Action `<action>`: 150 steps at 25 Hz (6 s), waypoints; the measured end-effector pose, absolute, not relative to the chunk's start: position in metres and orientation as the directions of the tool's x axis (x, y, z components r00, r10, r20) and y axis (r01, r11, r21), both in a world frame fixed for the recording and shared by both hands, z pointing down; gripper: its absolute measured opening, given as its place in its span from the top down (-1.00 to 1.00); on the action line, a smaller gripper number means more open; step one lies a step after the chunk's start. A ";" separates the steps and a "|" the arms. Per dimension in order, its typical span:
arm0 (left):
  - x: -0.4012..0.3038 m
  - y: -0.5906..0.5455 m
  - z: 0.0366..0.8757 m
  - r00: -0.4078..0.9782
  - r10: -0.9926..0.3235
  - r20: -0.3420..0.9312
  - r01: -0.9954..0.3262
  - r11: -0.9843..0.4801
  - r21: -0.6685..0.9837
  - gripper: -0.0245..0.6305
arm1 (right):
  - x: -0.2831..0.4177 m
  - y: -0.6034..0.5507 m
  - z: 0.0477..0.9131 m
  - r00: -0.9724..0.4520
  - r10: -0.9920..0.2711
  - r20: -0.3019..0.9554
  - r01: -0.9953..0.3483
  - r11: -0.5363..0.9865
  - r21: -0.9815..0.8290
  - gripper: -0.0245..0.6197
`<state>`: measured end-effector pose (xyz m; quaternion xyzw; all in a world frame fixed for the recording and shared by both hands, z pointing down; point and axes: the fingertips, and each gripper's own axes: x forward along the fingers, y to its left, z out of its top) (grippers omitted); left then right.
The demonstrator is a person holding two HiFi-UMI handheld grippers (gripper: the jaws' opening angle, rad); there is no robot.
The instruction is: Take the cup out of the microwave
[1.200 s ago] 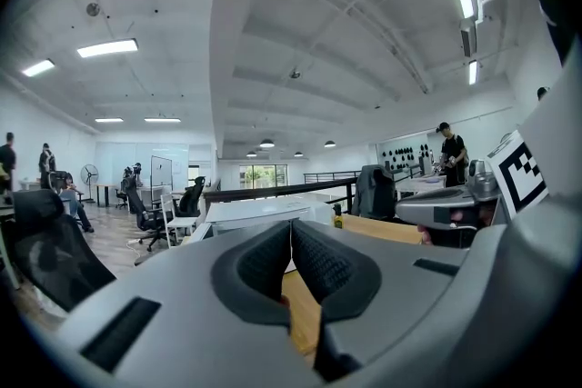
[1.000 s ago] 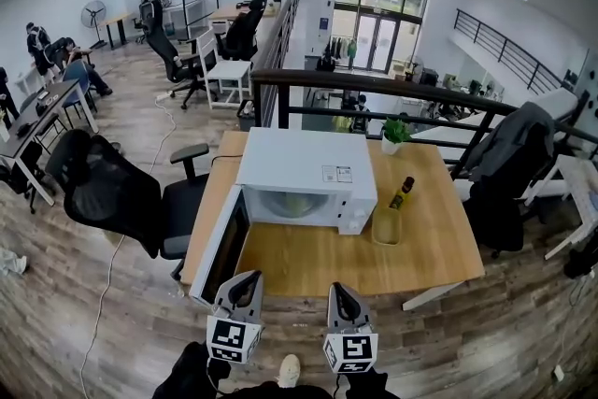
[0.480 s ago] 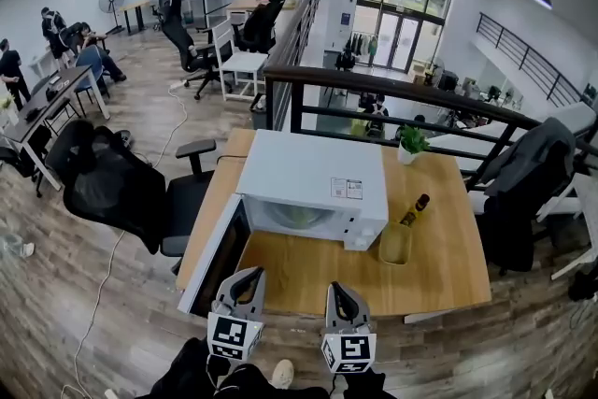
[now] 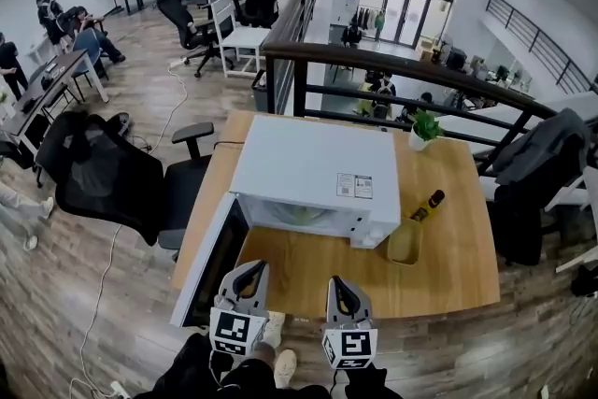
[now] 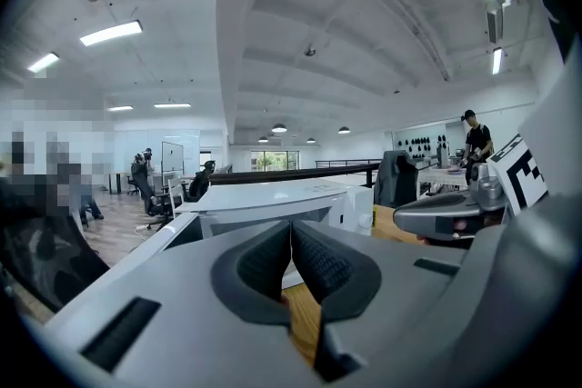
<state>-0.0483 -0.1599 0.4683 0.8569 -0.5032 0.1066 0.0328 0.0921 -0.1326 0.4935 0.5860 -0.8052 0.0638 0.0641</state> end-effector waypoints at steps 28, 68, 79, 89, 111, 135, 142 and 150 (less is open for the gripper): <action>-0.041 -0.304 0.596 0.477 -0.807 0.350 -0.870 -0.490 0.055 0.85 | 0.074 -0.295 0.615 -0.320 -0.897 0.307 -0.946 0.319 -0.055 0.87; -0.050 -0.317 0.607 0.459 -0.804 0.378 -0.878 -0.476 0.055 0.85 | 0.038 -0.413 0.652 -0.304 -0.904 0.299 -0.952 0.297 -0.070 -0.50; -0.051 -0.317 0.607 0.455 -0.803 0.384 -0.879 -0.475 0.049 0.85 | 0.041 -0.414 0.654 -0.277 -0.912 0.303 -0.960 0.277 -0.042 -0.21; -0.052 -0.313 0.601 0.455 -0.808 0.374 -0.879 -0.474 0.045 0.85 | 0.043 -0.404 0.634 -0.280 -0.927 0.248 -0.960 0.274 -0.059 -0.21; -0.050 -0.252 0.563 0.502 -0.809 0.305 -0.856 -0.515 0.044 0.85 | 0.054 -0.311 0.583 -0.244 -0.949 0.197 -0.969 0.244 -0.028 -0.21; -0.052 -0.136 0.461 0.532 -0.830 0.167 -0.836 -0.546 -0.049 0.85 | 0.067 -0.148 0.463 -0.217 -0.971 0.103 -0.975 0.221 0.031 -0.21; -0.056 -0.108 0.440 0.534 -0.835 0.135 -0.834 -0.546 -0.076 0.85 | 0.081 -0.098 0.446 -0.198 -0.976 0.087 -0.979 0.201 0.027 -0.21; -0.054 -0.078 0.437 0.535 -0.836 0.124 -0.834 -0.546 -0.083 0.85 | 0.103 -0.050 0.449 -0.168 -0.982 0.090 -0.985 0.171 0.027 -0.21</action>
